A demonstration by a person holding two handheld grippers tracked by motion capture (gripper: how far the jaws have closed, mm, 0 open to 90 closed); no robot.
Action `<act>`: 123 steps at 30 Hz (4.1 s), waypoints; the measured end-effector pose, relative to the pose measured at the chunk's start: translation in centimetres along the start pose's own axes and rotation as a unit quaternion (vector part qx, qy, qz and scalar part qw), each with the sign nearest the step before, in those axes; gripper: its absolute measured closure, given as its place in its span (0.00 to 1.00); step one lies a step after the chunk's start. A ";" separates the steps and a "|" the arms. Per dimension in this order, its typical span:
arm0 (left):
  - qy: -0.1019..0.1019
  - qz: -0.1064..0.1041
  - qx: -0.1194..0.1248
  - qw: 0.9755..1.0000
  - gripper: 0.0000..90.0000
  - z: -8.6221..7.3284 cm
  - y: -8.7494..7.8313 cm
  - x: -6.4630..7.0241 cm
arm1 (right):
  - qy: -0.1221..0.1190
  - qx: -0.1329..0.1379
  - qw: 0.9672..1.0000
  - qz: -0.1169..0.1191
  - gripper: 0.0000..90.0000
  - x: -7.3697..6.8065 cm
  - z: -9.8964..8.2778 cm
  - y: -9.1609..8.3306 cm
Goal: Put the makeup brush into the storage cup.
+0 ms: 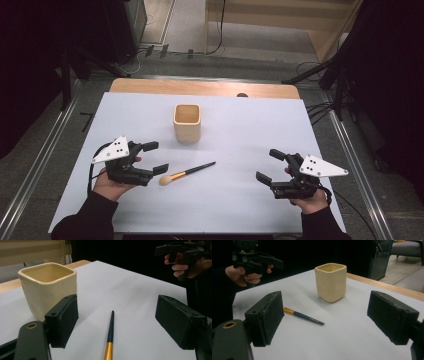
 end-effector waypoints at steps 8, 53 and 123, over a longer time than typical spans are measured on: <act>0.004 -0.004 0.003 1.000 0.22 0.5 1.0 0.0 | 0.000 0.002 1.000 0.001 0.16 0.0 0.1 -0.1; 0.033 -0.026 -0.104 0.994 0.22 1.5 5.8 1.0 | -0.002 0.004 1.000 0.010 0.16 -0.4 0.2 0.2; 0.040 -0.014 -0.516 0.855 0.22 -2.2 8.3 0.0 | -0.003 -0.023 1.000 0.001 0.16 -0.2 -0.4 0.3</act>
Point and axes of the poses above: each handheld gripper's, and its own axes: y roughly forward along the jaws, z roughly out of its top, x roughly to its right, the point moved 7 cm from there along y, roughly forward along the jaws, and after that the axes turned 3 degrees about -z, right-handed, at the moved point
